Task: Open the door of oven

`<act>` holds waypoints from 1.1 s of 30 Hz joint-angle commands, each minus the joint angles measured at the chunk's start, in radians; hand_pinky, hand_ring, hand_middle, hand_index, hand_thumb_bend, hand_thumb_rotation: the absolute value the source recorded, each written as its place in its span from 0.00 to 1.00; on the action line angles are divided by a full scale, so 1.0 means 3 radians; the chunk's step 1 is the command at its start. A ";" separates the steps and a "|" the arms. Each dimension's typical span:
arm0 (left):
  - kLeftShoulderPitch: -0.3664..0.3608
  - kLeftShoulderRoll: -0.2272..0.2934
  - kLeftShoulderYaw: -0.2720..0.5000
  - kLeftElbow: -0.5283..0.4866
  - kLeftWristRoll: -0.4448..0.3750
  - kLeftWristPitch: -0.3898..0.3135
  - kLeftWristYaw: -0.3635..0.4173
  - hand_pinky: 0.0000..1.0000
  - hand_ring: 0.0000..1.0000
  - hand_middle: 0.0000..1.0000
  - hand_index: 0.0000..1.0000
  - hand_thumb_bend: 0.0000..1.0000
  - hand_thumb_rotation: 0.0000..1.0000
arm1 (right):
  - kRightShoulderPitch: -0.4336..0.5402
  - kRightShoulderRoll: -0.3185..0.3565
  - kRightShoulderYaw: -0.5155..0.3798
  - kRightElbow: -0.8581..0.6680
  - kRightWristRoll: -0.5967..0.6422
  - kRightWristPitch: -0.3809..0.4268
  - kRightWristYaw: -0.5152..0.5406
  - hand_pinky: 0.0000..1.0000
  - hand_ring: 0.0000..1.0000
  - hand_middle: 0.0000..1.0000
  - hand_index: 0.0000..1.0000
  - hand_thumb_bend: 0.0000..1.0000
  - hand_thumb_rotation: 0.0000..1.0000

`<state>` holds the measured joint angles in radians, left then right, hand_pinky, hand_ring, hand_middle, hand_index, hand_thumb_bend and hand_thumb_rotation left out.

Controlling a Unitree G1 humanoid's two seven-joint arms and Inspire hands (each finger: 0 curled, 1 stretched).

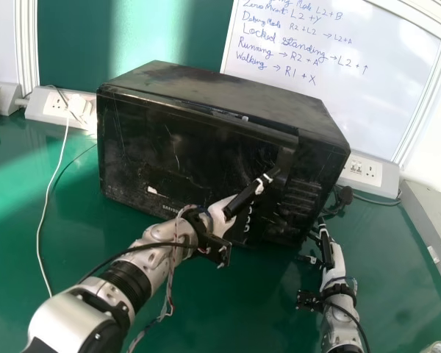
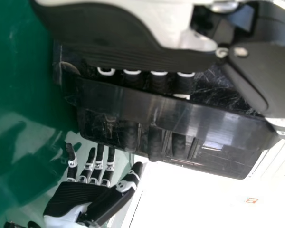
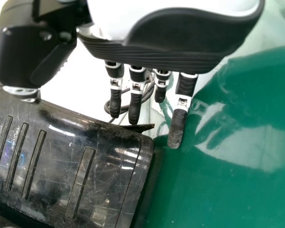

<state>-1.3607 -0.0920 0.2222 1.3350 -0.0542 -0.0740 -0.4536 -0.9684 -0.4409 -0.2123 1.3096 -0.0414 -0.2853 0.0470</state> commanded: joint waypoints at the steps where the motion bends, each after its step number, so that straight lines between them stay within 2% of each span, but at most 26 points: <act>1: -0.0022 -0.0138 0.0003 -0.0009 -0.0030 -0.0013 -0.0128 0.16 0.23 0.36 0.62 1.00 0.91 | 0.0065 0.0074 0.0034 0.0061 -0.0028 0.0087 0.0056 0.55 0.69 0.82 0.84 0.85 0.95; 5: -0.0006 -0.0130 -0.0017 -0.0005 -0.0007 -0.0030 -0.0110 0.14 0.19 0.32 0.61 1.00 0.93 | 0.0064 0.0075 0.0020 0.0065 -0.0013 0.0094 0.0071 0.55 0.69 0.82 0.84 0.89 0.96; 9: -0.0006 -0.0131 -0.0003 -0.0003 -0.0024 -0.0023 -0.0113 0.12 0.17 0.29 0.59 1.00 0.92 | 0.0066 0.0075 0.0022 0.0064 -0.0015 0.0089 0.0083 0.55 0.69 0.82 0.84 0.86 0.98; 12: 0.0000 -0.0127 0.0007 0.0000 -0.0038 -0.0020 -0.0128 0.10 0.16 0.27 0.53 1.00 0.91 | 0.0062 0.0089 -0.0004 0.0064 0.0014 0.0098 0.0084 0.55 0.69 0.83 0.83 0.82 0.97; 17: 0.0001 -0.0130 -0.0004 0.0002 -0.0023 -0.0015 -0.0032 0.07 0.13 0.23 0.46 1.00 0.86 | 0.0057 0.0104 0.0000 0.0062 0.0005 0.0094 0.0062 0.55 0.69 0.82 0.82 0.84 0.94; 19: 0.0012 -0.0142 0.0000 -0.0003 -0.0026 -0.0052 0.0016 0.07 0.12 0.21 0.43 1.00 0.84 | 0.0059 0.0100 0.0017 0.0062 -0.0017 0.0086 0.0064 0.55 0.69 0.82 0.83 0.80 0.96; 22: 0.0025 -0.0177 0.0029 -0.0015 -0.0062 -0.0076 0.0077 0.05 0.10 0.18 0.35 1.00 0.82 | 0.0058 0.0099 0.0021 0.0062 -0.0023 0.0085 0.0058 0.55 0.69 0.83 0.83 0.83 0.97; 25: 0.0040 -0.0208 -0.0024 -0.0037 -0.0017 -0.0153 0.0135 0.04 0.09 0.16 0.29 0.98 0.84 | 0.0058 0.0088 0.0044 0.0064 -0.0045 0.0069 0.0060 0.55 0.69 0.83 0.84 0.86 0.98; 30: 0.0029 -0.0257 -0.0190 -0.0074 0.0132 -0.0253 0.0372 0.04 0.09 0.14 0.18 1.00 0.87 | 0.0052 0.0079 0.0050 0.0067 -0.0039 0.0082 0.0057 0.56 0.69 0.82 0.84 0.85 0.98; 33: 0.0031 -0.0283 -0.0214 -0.0101 0.0103 -0.0281 0.0366 0.02 0.07 0.11 0.13 0.96 0.88 | 0.0060 0.0076 0.0073 0.0065 -0.0056 0.0064 0.0044 0.54 0.68 0.82 0.83 0.88 0.98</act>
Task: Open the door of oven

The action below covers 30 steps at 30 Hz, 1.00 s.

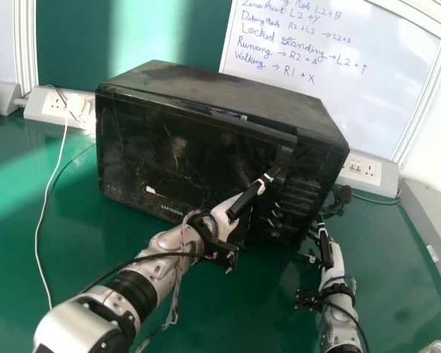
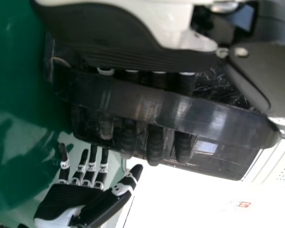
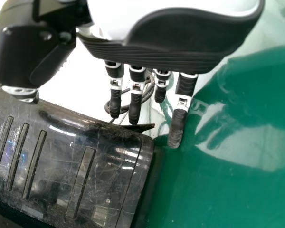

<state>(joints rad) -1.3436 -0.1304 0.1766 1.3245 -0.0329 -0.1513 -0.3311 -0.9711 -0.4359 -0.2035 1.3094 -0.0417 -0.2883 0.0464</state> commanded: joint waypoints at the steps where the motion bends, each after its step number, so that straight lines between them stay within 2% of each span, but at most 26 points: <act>1: -0.0023 -0.0162 -0.0070 -0.0078 0.0026 -0.0031 -0.0050 0.02 0.06 0.11 0.13 0.96 0.88 | 0.0070 0.0061 0.0044 0.0065 -0.0052 0.0073 0.0048 0.55 0.68 0.82 0.83 0.88 0.99; 3: -0.0013 -0.0173 -0.0081 -0.0095 0.0018 -0.0050 -0.0075 0.02 0.06 0.10 0.11 0.97 0.88 | 0.0072 0.0063 0.0041 0.0067 -0.0043 0.0075 0.0049 0.55 0.69 0.82 0.84 0.89 0.99; 7: 0.0002 -0.0166 -0.0103 -0.0123 0.0005 -0.0060 -0.0197 0.01 0.06 0.10 0.09 0.99 0.88 | 0.0068 0.0067 0.0031 0.0068 -0.0030 0.0083 0.0052 0.55 0.68 0.82 0.83 0.84 0.98; 20: 0.0095 -0.0138 -0.0221 -0.0249 0.0002 -0.0161 -0.0204 0.01 0.05 0.10 0.10 1.00 0.87 | 0.0070 0.0066 0.0017 0.0068 -0.0018 0.0076 0.0052 0.55 0.67 0.80 0.82 0.88 0.98; 25: 0.0177 -0.0092 -0.0281 -0.0349 0.0008 -0.0218 -0.0283 0.01 0.05 0.09 0.09 1.00 0.87 | 0.0065 0.0066 0.0015 0.0069 -0.0014 0.0085 0.0069 0.55 0.68 0.81 0.83 0.85 0.98; 30: 0.0248 -0.0034 -0.0314 -0.0480 -0.0031 -0.0228 -0.0391 0.01 0.05 0.09 0.10 1.00 0.89 | 0.0070 0.0059 0.0038 0.0071 -0.0041 0.0078 0.0053 0.55 0.69 0.82 0.84 0.89 0.99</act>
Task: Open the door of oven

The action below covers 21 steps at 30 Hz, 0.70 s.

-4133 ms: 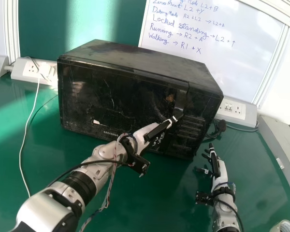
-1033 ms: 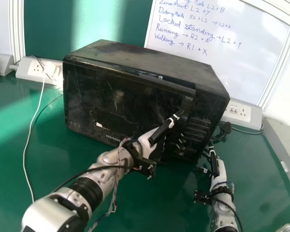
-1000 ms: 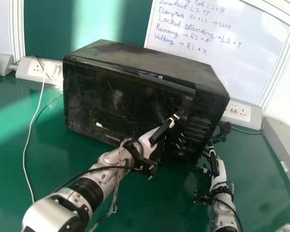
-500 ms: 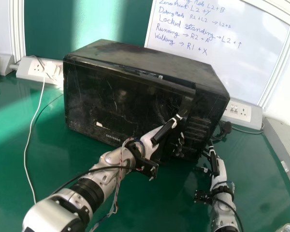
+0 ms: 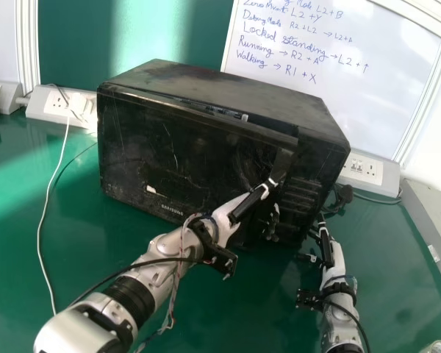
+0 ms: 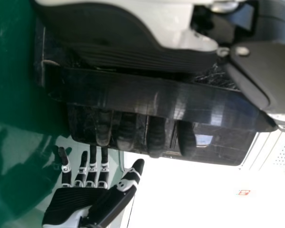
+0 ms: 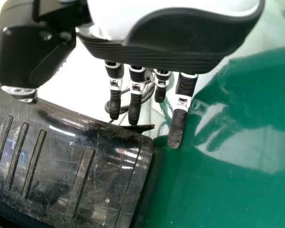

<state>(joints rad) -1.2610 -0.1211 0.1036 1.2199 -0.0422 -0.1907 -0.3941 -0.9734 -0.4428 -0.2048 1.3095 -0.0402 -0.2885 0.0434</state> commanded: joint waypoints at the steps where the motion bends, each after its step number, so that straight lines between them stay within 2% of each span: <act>1: -0.0011 -0.0055 -0.0070 -0.0162 -0.0014 -0.0094 -0.0207 0.01 0.05 0.09 0.10 1.00 0.88 | 0.0077 0.0082 0.0045 0.0070 -0.0049 0.0078 0.0057 0.55 0.69 0.82 0.84 0.90 0.99; 10: 0.0143 0.0029 -0.0104 -0.0423 -0.0061 -0.0014 -0.0387 0.01 0.05 0.09 0.11 0.94 0.90 | 0.0070 0.0089 0.0030 0.0069 -0.0025 0.0090 0.0078 0.55 0.69 0.82 0.84 0.86 0.98; 14: 0.0288 0.0060 -0.0130 -0.0645 -0.0102 0.0039 -0.0511 0.01 0.05 0.09 0.11 0.91 0.90 | 0.0066 0.0090 0.0037 0.0070 -0.0035 0.0093 0.0064 0.55 0.69 0.82 0.84 0.85 0.98; 21: 0.0551 0.0089 -0.0169 -0.1175 -0.0221 0.0438 -0.0665 0.00 0.05 0.09 0.10 0.79 0.80 | 0.0064 0.0085 0.0036 0.0071 -0.0034 0.0091 0.0065 0.54 0.68 0.82 0.83 0.83 0.98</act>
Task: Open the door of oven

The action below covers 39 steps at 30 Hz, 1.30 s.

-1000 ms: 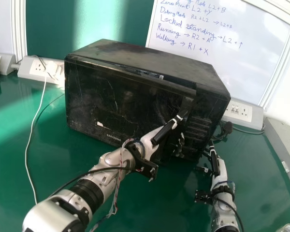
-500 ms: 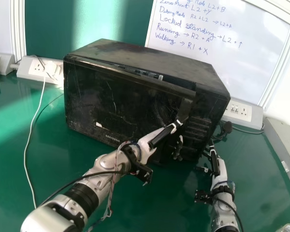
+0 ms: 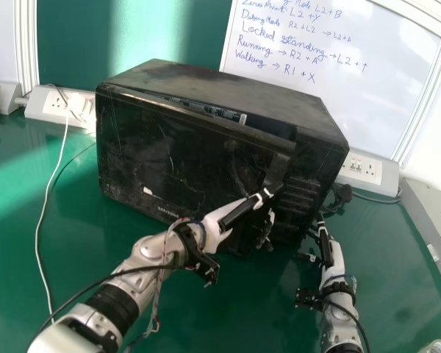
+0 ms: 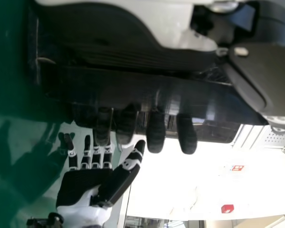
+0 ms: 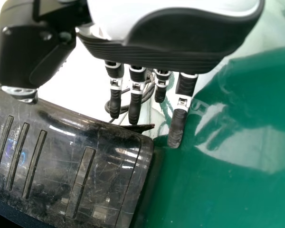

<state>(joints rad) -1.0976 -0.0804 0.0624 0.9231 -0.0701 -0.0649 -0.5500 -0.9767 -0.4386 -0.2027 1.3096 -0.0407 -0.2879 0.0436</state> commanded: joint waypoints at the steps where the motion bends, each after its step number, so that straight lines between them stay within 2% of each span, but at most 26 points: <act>1: 0.0050 -0.0039 -0.0048 -0.0263 -0.0129 0.0054 -0.0154 0.00 0.05 0.09 0.10 0.78 0.80 | 0.0077 0.0068 0.0032 0.0071 -0.0036 0.0087 0.0066 0.54 0.68 0.82 0.84 0.84 0.98; 7: 0.0276 0.0007 -0.0140 -0.0687 -0.0137 0.0235 -0.0143 0.00 0.05 0.09 0.10 0.79 0.83 | 0.0083 0.0065 0.0036 0.0071 -0.0040 0.0079 0.0063 0.55 0.69 0.83 0.84 0.86 0.99; 9: 0.0344 0.0016 -0.0158 -0.0789 -0.0152 0.0241 -0.0137 0.00 0.05 0.09 0.11 0.78 0.84 | 0.0083 0.0064 0.0030 0.0073 -0.0033 0.0084 0.0069 0.55 0.69 0.83 0.84 0.87 0.99; 11: 0.0414 0.0023 -0.0165 -0.0882 -0.0183 0.0237 -0.0163 0.00 0.05 0.08 0.10 0.77 0.84 | 0.0081 0.0062 0.0035 0.0074 -0.0039 0.0090 0.0068 0.55 0.69 0.82 0.84 0.83 0.99; 14: 0.0517 0.0032 -0.0173 -0.1005 -0.0208 0.0176 -0.0200 0.00 0.04 0.08 0.09 0.72 0.84 | 0.0073 0.0059 0.0037 0.0075 -0.0042 0.0109 0.0059 0.55 0.69 0.83 0.84 0.85 0.99; 21: 0.0730 0.0072 -0.0195 -0.1353 -0.0236 0.0194 -0.0227 0.00 0.04 0.07 0.09 0.68 0.84 | 0.0073 0.0057 0.0041 0.0077 -0.0043 0.0101 0.0056 0.54 0.69 0.82 0.83 0.85 0.99; 29: 0.0928 0.0134 -0.0209 -0.1729 -0.0305 0.0387 -0.0279 0.00 0.04 0.08 0.10 0.69 0.83 | 0.0066 0.0058 0.0032 0.0080 -0.0033 0.0119 0.0061 0.56 0.69 0.82 0.84 0.90 0.98; 33: 0.1027 0.0174 -0.0225 -0.1870 -0.0310 0.0412 -0.0316 0.01 0.05 0.08 0.09 0.72 0.85 | 0.0064 0.0059 0.0027 0.0081 -0.0031 0.0120 0.0054 0.56 0.69 0.82 0.83 0.86 0.97; 39: 0.1164 0.0252 -0.0225 -0.2097 -0.0405 0.0551 -0.0403 0.01 0.05 0.08 0.09 0.74 0.85 | 0.0063 0.0057 0.0024 0.0081 -0.0033 0.0114 0.0057 0.55 0.69 0.82 0.83 0.89 0.98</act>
<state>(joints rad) -0.7506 0.0034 -0.0138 0.3525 -0.1292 0.1138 -0.6627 -0.9826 -0.4314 -0.1977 1.3100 -0.0433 -0.2837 0.0522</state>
